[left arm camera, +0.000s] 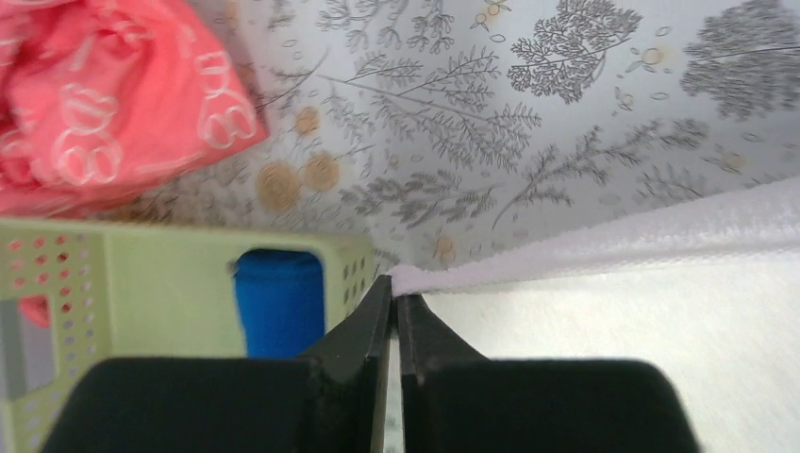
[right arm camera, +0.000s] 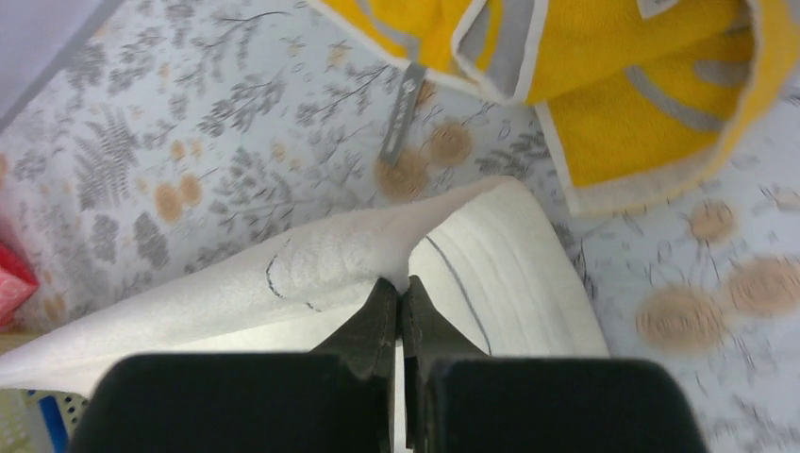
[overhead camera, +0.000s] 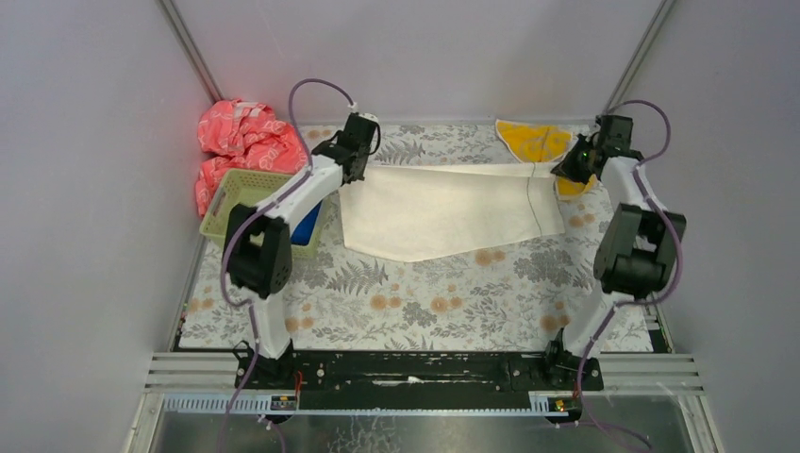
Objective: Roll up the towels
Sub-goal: Flatten out the towel at the center of the board.
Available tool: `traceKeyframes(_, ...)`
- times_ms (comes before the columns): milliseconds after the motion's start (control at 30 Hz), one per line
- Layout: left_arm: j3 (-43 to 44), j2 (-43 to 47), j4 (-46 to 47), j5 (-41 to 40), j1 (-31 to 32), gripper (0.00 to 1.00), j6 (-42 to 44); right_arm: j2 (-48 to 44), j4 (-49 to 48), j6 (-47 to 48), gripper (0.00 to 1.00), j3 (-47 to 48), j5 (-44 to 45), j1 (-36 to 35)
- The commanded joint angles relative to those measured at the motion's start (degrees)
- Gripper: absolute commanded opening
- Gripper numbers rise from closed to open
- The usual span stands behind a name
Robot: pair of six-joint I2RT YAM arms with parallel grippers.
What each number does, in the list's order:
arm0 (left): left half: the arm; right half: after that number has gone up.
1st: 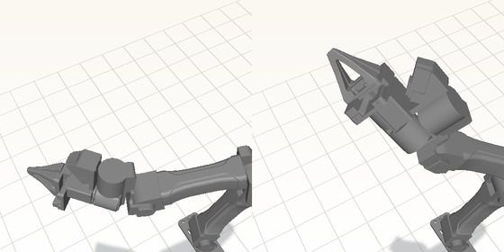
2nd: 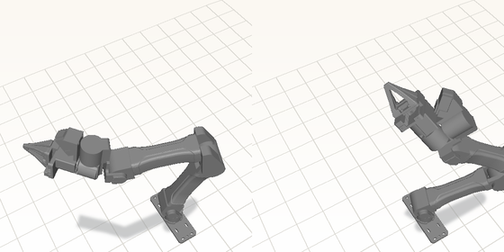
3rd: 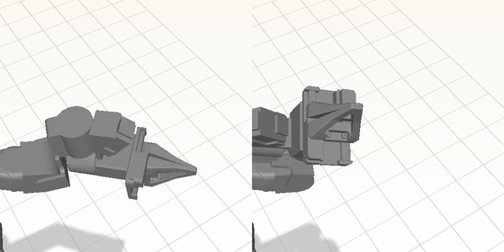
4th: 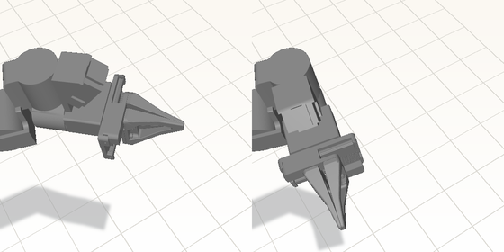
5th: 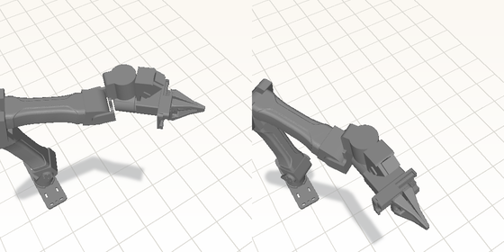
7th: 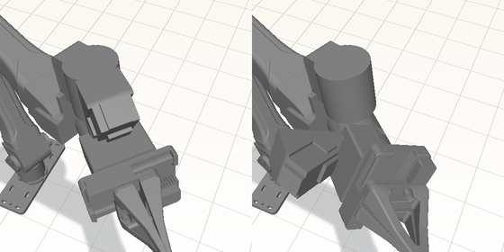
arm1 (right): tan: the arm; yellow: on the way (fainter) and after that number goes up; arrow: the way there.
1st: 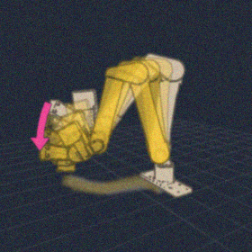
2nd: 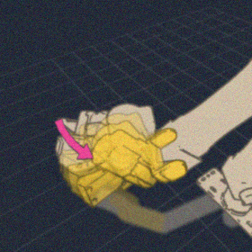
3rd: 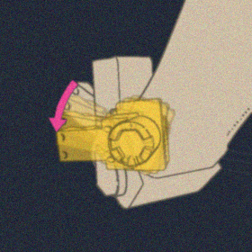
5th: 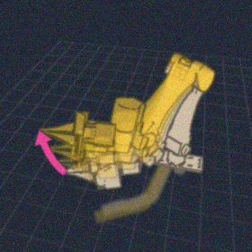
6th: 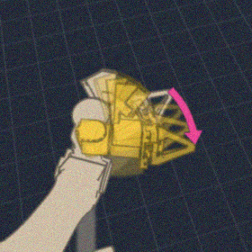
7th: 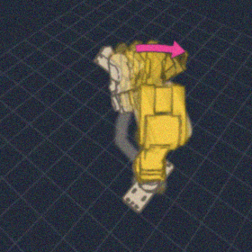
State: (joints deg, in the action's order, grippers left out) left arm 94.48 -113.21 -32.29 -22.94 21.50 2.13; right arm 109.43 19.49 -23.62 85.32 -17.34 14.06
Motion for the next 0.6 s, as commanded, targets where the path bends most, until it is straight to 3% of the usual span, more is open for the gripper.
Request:
traceKeyframes(0,-6.5,16.7,2.3,-1.6,0.5,0.00,-2.5,-17.7,-0.4,1.8,0.00,-3.9,3.4,0.4)
traceKeyframes(233,-17.0,35.6,0.2,-0.7,1.7,0.00,-2.2,-37.1,5.4,1.5,0.00,-12.1,14.0,0.9)
traceKeyframes(567,-21.5,57.4,-5.1,3.0,7.3,0.00,-3.7,-58.1,14.1,4.1,0.00,-12.6,24.7,0.9)
